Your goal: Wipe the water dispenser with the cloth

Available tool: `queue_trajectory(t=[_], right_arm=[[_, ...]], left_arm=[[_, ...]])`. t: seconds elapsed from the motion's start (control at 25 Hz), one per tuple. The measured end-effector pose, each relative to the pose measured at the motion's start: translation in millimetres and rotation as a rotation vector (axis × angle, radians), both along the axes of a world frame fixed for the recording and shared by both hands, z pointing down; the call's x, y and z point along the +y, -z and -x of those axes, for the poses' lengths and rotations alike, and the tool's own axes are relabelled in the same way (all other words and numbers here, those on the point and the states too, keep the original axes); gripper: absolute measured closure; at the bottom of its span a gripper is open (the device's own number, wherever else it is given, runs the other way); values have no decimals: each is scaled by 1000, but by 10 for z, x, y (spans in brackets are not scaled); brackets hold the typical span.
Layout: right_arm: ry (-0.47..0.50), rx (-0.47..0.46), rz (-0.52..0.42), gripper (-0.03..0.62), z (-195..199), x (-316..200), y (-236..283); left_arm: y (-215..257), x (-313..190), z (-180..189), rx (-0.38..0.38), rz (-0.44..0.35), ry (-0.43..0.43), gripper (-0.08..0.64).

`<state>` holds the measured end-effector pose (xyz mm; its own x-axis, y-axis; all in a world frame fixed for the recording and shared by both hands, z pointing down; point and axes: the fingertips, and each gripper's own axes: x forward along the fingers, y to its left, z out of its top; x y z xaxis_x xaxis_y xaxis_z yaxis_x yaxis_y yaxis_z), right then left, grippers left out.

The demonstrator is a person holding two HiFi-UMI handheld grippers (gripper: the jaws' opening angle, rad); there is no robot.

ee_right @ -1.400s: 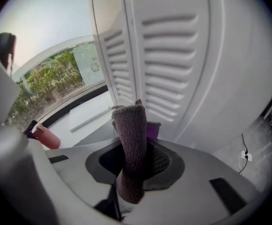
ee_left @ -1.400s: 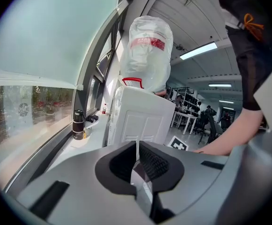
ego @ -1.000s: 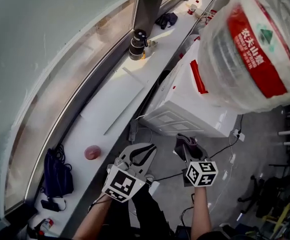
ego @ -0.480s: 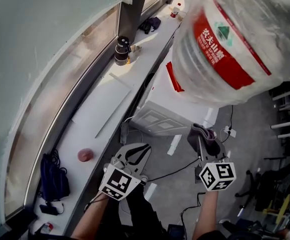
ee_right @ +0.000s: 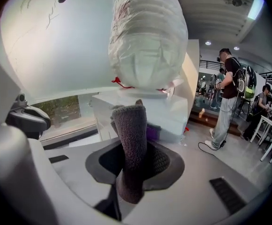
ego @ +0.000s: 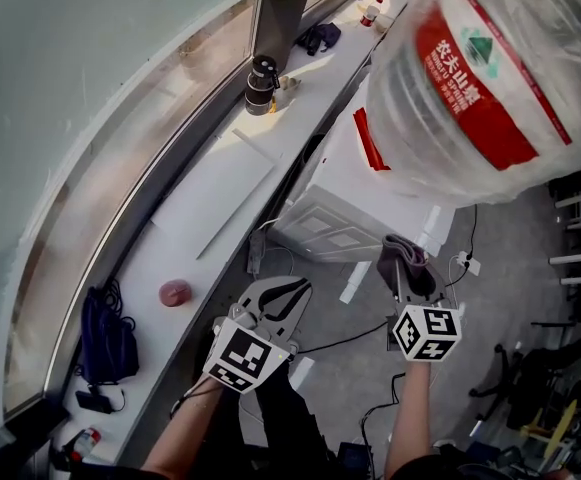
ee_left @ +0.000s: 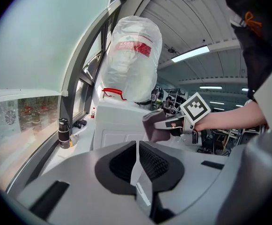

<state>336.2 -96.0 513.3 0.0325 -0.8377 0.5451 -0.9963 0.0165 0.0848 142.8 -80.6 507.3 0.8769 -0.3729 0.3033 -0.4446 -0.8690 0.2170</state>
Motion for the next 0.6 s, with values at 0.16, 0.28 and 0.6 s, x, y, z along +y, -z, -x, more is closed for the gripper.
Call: queue_trajectory(t=[0.16,0.28,0.6], right_arm=[[-25,-44,23,486,5,-20,-346],[-59,-80,48,485,-2,-31,-653],[-142,-139,150,486,-56,-16,-1497]], left_arm=[[-52,9,9,-1,2,8,531],[-113,10,40,-5,9,23,531],[-258,10,141,-18,11,52,531]])
